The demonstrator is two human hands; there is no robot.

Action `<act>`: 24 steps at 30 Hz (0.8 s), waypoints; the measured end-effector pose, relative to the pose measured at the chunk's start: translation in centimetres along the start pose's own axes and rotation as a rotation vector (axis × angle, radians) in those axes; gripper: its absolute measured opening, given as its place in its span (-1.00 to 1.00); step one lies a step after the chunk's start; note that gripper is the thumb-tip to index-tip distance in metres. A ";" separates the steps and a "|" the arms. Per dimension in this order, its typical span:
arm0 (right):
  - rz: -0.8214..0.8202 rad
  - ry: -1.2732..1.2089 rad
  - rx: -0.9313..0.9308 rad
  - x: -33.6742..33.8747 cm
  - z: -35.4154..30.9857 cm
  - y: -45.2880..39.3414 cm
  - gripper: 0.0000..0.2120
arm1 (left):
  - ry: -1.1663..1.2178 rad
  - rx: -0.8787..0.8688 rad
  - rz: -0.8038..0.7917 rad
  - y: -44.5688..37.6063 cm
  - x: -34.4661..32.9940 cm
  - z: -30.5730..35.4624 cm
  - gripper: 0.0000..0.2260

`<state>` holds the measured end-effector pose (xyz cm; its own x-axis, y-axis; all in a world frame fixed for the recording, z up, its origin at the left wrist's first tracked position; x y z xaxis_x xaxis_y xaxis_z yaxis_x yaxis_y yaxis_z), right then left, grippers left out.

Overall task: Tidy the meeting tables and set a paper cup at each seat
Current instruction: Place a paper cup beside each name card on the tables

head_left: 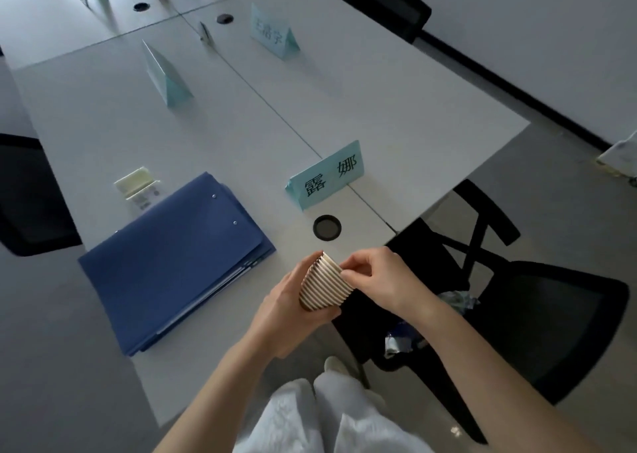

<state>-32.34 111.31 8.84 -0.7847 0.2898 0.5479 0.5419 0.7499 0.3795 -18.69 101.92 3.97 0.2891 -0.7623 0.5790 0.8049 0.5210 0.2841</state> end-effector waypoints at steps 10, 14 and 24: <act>0.255 -0.159 -0.099 6.1 5.8 -8.4 -0.85 | -0.063 0.142 0.076 -1.7 0.0 -1.0 -0.22; 0.249 0.235 0.003 6.7 6.9 -12.7 -0.85 | 0.068 0.263 0.169 -1.4 0.4 -2.3 -0.22; 0.195 0.778 0.282 3.3 8.4 -14.7 -0.90 | 0.237 0.374 0.289 -1.2 1.0 -3.2 -0.23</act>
<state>-45.41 106.23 -1.22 -0.1987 0.0152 0.9799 0.4699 0.8789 0.0817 -17.68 99.30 1.78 0.6163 -0.6104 0.4976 0.4473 0.7913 0.4168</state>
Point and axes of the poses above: each hand's wrist, its own y-axis away from the middle knuckle, its own x-axis out of the back of the hand, z = x × y, the point moved 6 cm from there along -y, towards the middle knuckle, and after that the axes turned 1 degree about z, right-handed, at the moved point
